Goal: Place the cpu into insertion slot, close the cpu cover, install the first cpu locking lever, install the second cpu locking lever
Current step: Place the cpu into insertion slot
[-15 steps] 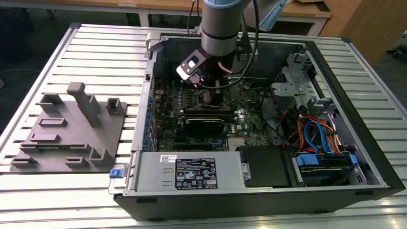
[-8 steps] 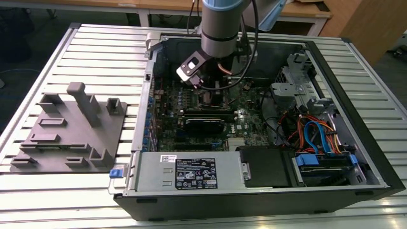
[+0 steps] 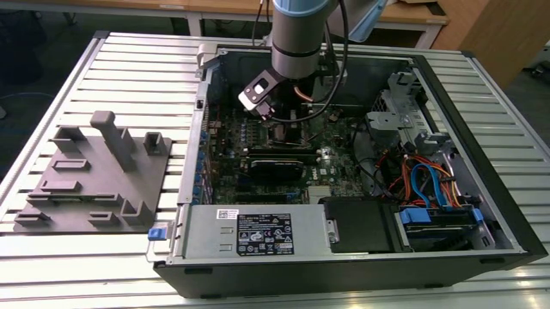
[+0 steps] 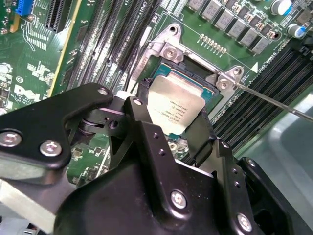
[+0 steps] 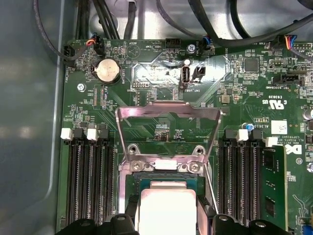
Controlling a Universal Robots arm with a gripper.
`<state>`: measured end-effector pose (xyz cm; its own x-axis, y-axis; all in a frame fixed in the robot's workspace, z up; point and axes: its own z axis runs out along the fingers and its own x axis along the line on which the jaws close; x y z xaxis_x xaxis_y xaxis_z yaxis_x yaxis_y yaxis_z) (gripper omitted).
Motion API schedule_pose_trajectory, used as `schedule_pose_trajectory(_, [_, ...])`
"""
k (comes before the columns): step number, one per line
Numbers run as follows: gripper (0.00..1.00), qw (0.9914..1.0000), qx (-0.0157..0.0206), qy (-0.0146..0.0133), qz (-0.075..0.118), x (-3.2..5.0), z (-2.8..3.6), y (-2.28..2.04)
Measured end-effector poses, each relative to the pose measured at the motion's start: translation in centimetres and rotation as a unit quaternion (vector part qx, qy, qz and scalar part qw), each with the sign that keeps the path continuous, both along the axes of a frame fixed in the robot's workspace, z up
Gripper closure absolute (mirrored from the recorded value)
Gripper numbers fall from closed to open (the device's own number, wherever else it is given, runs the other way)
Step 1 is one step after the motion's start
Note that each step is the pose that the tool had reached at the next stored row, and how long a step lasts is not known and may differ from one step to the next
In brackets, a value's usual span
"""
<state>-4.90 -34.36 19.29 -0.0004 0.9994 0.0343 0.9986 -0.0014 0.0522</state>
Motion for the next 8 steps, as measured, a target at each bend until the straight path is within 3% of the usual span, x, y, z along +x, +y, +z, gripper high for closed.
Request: schedule_pose_trajectory(8, [0.46,1.00000,-0.0009,0.0001,0.000,0.00,-0.15,0.18])
